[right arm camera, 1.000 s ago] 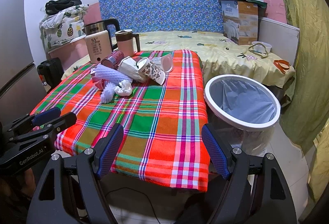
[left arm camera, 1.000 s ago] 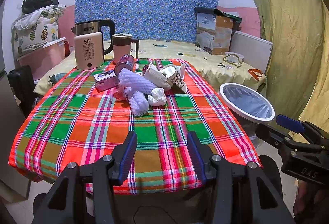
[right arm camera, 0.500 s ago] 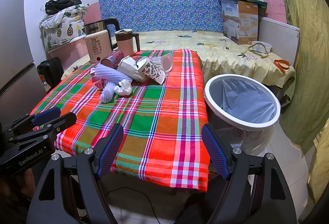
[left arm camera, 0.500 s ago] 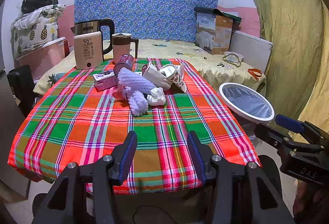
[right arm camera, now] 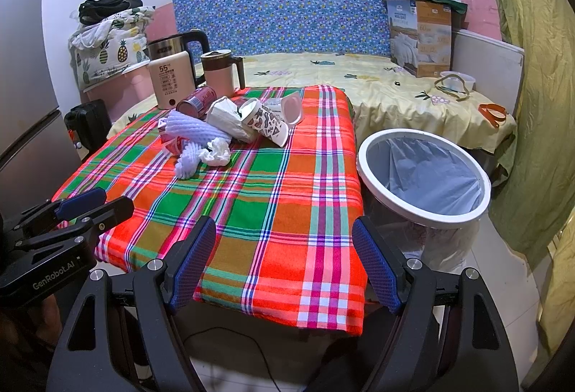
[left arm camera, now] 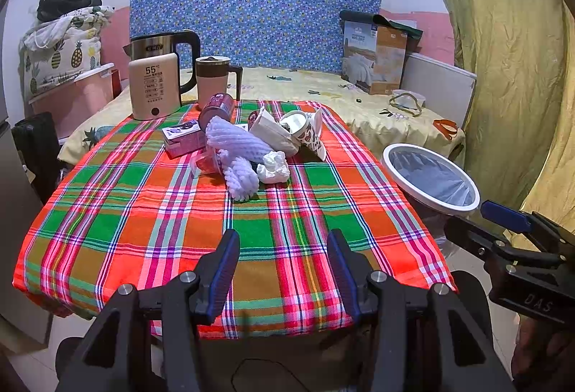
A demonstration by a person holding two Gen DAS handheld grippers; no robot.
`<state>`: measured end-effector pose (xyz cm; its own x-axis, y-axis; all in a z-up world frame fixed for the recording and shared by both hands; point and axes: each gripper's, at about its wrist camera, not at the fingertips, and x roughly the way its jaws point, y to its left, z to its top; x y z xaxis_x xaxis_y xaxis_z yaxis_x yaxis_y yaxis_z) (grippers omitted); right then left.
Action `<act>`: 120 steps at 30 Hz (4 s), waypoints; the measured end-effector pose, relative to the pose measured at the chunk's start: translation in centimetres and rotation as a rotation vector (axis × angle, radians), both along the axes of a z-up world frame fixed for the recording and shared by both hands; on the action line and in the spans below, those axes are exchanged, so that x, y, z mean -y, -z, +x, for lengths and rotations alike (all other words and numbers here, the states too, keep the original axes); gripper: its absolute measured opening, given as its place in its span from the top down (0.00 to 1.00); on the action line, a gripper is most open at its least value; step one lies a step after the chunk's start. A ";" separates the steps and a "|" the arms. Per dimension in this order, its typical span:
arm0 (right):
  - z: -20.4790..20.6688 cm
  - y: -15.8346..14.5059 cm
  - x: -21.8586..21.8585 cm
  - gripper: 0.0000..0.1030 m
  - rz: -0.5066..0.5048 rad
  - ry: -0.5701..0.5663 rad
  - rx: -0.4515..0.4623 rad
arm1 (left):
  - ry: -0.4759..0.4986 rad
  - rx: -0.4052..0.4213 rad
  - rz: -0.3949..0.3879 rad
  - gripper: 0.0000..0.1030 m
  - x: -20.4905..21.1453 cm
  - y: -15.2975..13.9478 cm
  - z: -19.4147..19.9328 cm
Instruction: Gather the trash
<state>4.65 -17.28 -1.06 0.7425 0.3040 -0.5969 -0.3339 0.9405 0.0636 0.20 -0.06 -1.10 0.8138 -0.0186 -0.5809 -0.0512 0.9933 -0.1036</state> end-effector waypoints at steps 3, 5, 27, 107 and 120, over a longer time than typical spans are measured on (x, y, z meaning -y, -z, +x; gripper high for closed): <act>0.0 0.1 0.0 0.23 0.000 0.000 -0.001 | 0.002 -0.004 -0.001 0.51 0.1 0.1 0.0; 0.0 0.3 0.0 0.23 -0.002 -0.001 -0.002 | 0.005 -0.006 -0.007 0.51 -0.1 0.2 0.2; 5.1 2.1 -1.2 0.29 -0.035 -0.057 -0.036 | -0.034 -0.095 -0.041 0.51 -3.8 3.3 8.0; 13.1 0.0 1.4 0.85 0.092 -0.029 -0.057 | -0.066 0.005 -0.087 0.78 -5.9 -0.8 7.6; 12.5 0.4 2.9 0.85 0.110 -0.008 -0.055 | 0.008 -0.092 -0.158 0.78 -5.2 0.0 9.3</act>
<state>17.17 -20.14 -1.42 0.7070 0.3761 -0.5989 -0.3349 0.9239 0.1849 9.50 5.10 -1.10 0.7567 -0.1221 -0.6423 -0.0598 0.9654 -0.2540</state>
